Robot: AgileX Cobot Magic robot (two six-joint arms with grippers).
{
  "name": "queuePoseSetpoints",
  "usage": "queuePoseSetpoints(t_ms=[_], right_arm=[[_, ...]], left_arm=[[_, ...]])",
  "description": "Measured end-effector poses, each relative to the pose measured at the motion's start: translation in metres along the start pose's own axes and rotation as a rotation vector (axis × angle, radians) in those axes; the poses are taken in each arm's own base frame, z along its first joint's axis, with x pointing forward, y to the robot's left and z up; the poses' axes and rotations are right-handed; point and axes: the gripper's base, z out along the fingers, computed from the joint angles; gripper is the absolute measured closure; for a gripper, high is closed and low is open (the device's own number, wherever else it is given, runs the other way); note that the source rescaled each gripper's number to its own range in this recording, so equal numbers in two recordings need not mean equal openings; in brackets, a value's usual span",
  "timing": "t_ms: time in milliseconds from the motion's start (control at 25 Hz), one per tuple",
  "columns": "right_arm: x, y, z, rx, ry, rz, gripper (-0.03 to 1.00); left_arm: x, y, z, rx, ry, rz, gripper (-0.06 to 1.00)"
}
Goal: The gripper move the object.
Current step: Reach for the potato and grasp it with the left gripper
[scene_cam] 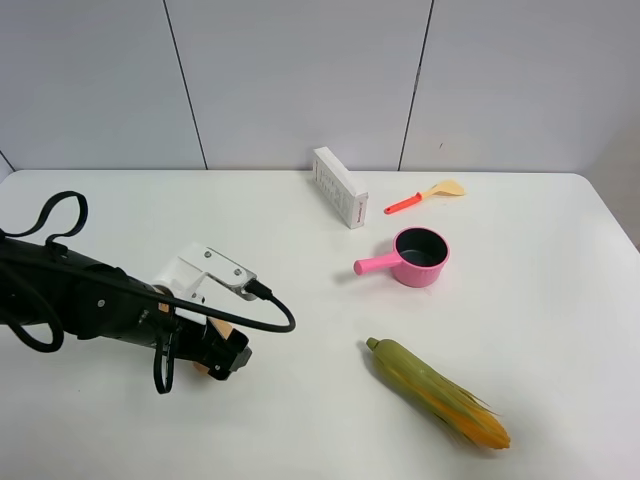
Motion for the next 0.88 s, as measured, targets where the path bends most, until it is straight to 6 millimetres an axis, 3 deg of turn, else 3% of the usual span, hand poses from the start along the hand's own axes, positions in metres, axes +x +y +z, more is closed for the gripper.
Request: queuePoseSetpoints(t_ms=[280,400,480,680,880], right_arm=[[0.0,0.0,0.0,0.0,0.0,0.0,-0.03],[0.0,0.0,0.0,0.0,0.0,0.0,-0.03],[0.0,0.0,0.0,0.0,0.0,0.0,-0.03],[0.0,0.0,0.0,0.0,0.0,0.0,-0.03],[0.0,0.0,0.0,0.0,0.0,0.0,-0.03]], left_arm=[[0.005,0.001,0.0114,-0.007,0.035,-0.008,-0.01],[0.0048,0.001,0.0114,-0.007,0.033,-0.02,0.04],[0.0048,0.0009,0.0114,-0.006,0.033,-0.049,0.15],[0.0045,0.0007,0.0112,-0.007,0.03,-0.147,0.54],[0.0011,0.0003,0.0051,-0.002,0.005,-0.187,0.8]])
